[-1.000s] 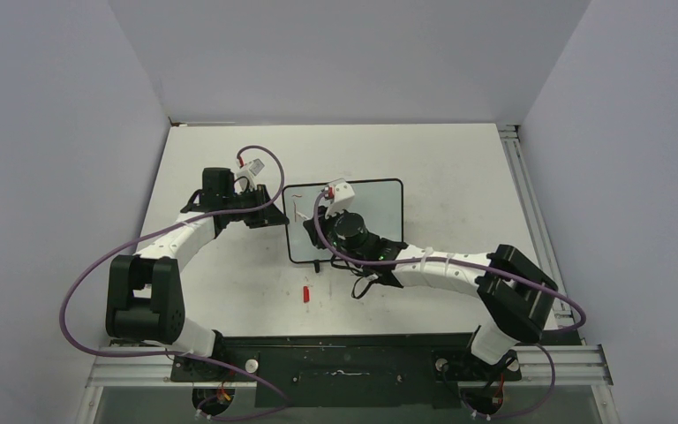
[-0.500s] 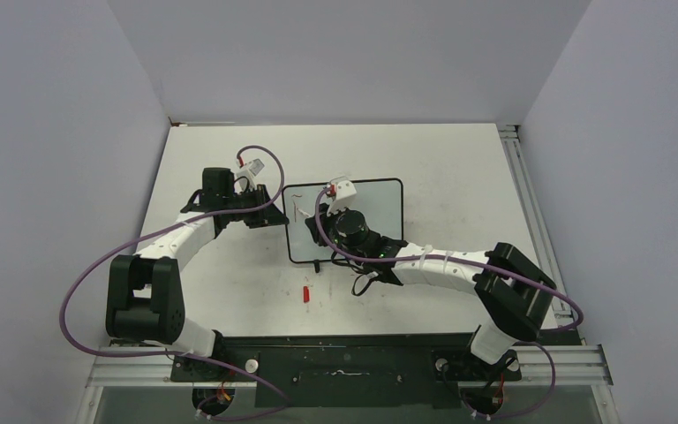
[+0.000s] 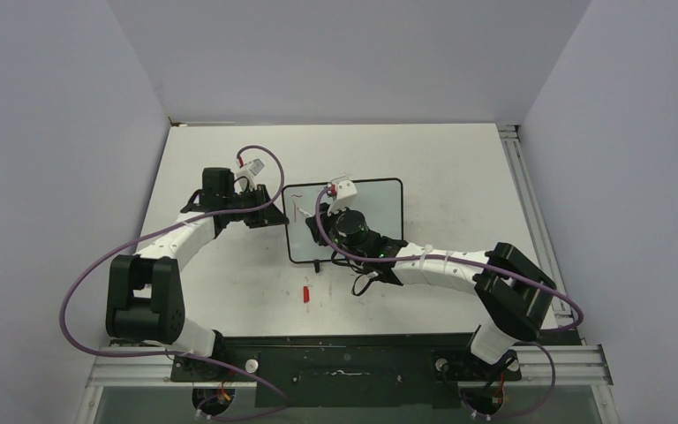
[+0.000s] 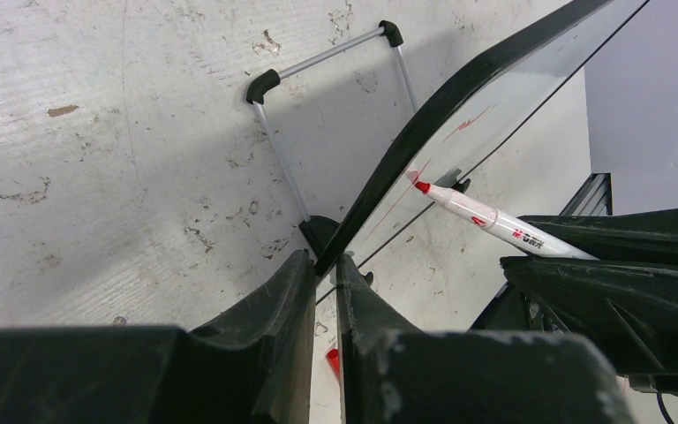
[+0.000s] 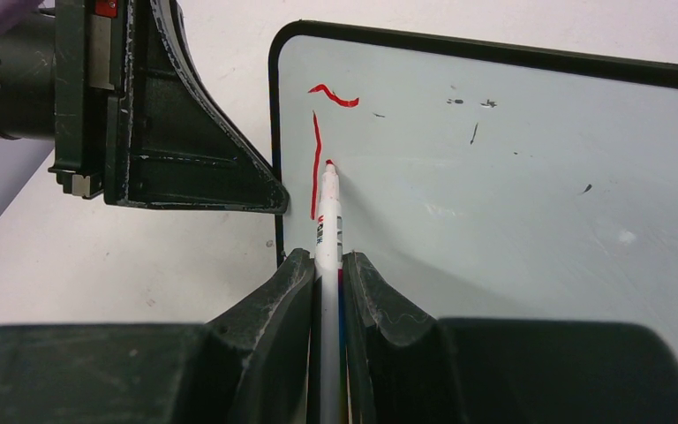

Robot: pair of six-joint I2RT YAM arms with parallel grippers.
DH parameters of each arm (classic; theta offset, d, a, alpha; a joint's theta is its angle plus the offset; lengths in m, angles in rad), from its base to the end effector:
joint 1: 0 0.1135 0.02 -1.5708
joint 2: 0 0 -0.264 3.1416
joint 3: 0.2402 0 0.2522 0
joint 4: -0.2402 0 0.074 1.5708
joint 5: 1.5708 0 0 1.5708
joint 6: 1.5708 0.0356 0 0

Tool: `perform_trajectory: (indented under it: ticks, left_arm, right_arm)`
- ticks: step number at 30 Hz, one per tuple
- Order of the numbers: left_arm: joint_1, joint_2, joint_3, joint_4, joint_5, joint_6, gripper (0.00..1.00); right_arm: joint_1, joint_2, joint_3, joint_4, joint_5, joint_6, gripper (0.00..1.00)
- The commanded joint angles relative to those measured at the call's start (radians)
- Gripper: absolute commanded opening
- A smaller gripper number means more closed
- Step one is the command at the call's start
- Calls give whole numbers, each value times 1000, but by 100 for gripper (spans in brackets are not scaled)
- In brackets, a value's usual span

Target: Write a sentence on the whiteboard

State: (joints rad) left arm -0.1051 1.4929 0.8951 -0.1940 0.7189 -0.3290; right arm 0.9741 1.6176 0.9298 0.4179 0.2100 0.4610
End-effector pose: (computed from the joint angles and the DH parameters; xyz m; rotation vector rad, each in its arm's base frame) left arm 0.3024 -0.0555 0.2167 0.0967 2.3509 -1.0589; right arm 0.2110 0.2974 0.2390 -0.3359 1.8833 0.8027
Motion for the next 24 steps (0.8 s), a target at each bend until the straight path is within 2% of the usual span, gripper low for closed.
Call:
perform_trajectory:
  ticks: [1, 24]
  left_arm:
    - [-7, -10, 42, -7, 26, -2, 9]
    - [-7, -10, 43, -8, 25, -2, 9]
  right_arm:
    - [-17, -30, 2, 32, 58, 10, 5]
    - [-25, -54, -11, 26, 47, 2, 5]
